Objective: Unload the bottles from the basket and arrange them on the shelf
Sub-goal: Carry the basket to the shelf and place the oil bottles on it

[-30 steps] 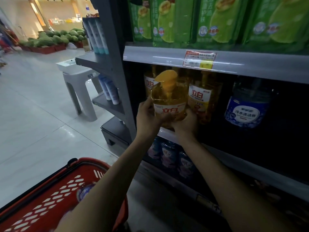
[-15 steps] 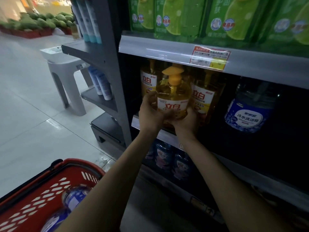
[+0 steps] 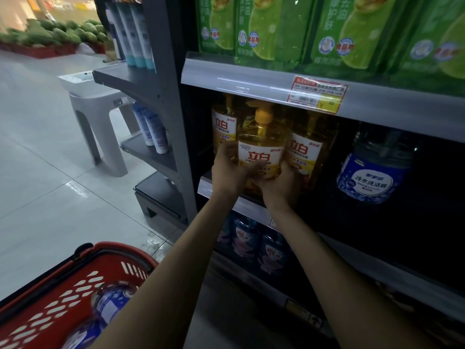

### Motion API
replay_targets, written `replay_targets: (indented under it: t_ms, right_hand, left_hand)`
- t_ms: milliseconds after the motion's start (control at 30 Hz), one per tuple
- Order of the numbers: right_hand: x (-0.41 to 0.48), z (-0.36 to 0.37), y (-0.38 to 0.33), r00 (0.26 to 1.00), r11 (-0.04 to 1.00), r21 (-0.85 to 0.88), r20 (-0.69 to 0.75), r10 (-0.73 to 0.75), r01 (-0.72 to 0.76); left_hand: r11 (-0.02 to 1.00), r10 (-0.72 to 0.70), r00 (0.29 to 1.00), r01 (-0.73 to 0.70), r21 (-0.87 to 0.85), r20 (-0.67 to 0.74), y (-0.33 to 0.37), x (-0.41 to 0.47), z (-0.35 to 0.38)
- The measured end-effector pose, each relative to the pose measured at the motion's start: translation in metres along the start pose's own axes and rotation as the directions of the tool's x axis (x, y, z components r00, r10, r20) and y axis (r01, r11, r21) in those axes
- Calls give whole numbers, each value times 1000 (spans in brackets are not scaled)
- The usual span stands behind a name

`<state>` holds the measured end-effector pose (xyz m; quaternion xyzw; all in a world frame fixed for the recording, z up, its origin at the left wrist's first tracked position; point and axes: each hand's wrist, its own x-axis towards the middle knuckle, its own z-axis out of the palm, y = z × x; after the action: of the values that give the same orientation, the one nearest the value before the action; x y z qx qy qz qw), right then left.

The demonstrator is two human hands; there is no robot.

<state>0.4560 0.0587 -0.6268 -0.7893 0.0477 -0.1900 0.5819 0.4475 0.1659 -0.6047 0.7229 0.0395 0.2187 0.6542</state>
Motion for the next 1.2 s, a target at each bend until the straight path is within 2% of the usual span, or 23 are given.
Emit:
replay_targets:
  t_ms: [133, 400, 733, 900, 1067, 1200]
  right_hand:
    - [1, 3, 2, 1000, 997, -75, -1, -12, 12]
    - [4, -2, 6, 998, 1000, -25, 56, 6, -4]
    - [-9, -18, 0, 983, 998, 10, 175, 56, -59]
    - [-32, -42, -15, 975, 999, -9, 221, 36, -35]
    - [-65, -63, -36, 933, 1000, -24, 359, 1, 8]
    - [-94, -64, -51, 892, 977, -118, 438, -110, 179]
  left_hand:
    - [1000, -2, 1000, 2, 13, 4, -3, 1, 1]
    - [1000, -9, 1000, 9, 24, -1, -8, 2, 1]
    - [992, 11, 998, -19, 122, 62, 4, -29, -26]
    - [959, 17, 997, -39, 282, 79, 18, -54, -54]
    - [858, 79, 991, -124, 499, 111, 38, -80, -93]
    - [775, 155, 986, -158, 612, 59, 64, -100, -110]
